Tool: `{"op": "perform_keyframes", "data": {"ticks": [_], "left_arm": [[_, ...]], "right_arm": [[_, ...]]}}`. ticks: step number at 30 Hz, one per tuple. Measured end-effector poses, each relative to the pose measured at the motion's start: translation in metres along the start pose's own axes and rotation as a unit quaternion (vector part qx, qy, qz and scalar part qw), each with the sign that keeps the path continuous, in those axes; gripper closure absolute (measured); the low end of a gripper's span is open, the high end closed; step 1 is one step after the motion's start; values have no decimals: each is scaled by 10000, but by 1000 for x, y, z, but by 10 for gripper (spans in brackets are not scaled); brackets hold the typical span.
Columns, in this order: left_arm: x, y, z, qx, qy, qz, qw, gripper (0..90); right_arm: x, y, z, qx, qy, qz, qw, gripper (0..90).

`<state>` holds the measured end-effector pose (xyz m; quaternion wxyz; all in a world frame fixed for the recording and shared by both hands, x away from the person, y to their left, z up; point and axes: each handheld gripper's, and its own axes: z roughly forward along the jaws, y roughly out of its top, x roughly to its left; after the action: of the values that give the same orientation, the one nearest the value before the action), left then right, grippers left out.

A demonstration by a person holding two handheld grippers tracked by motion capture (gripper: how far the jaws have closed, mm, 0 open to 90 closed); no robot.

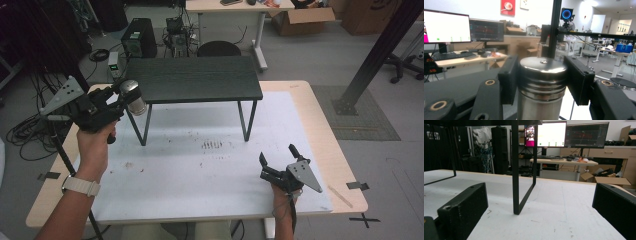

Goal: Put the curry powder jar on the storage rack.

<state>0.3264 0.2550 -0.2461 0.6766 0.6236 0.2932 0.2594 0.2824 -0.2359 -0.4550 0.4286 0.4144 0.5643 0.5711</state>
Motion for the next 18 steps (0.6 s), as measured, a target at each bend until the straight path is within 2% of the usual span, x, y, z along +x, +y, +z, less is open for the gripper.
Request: {"op": "perform_keyframes", "data": {"ticks": [14, 18], "left_arm": [[9, 13, 37, 25, -107, 4, 9999, 484], [10, 17, 49, 82, -128, 80, 9999, 484]], "right_arm": [[0, 0, 0, -14, 8, 0, 10000, 0], [0, 0, 0, -17, 11, -2, 10000, 0]]}}
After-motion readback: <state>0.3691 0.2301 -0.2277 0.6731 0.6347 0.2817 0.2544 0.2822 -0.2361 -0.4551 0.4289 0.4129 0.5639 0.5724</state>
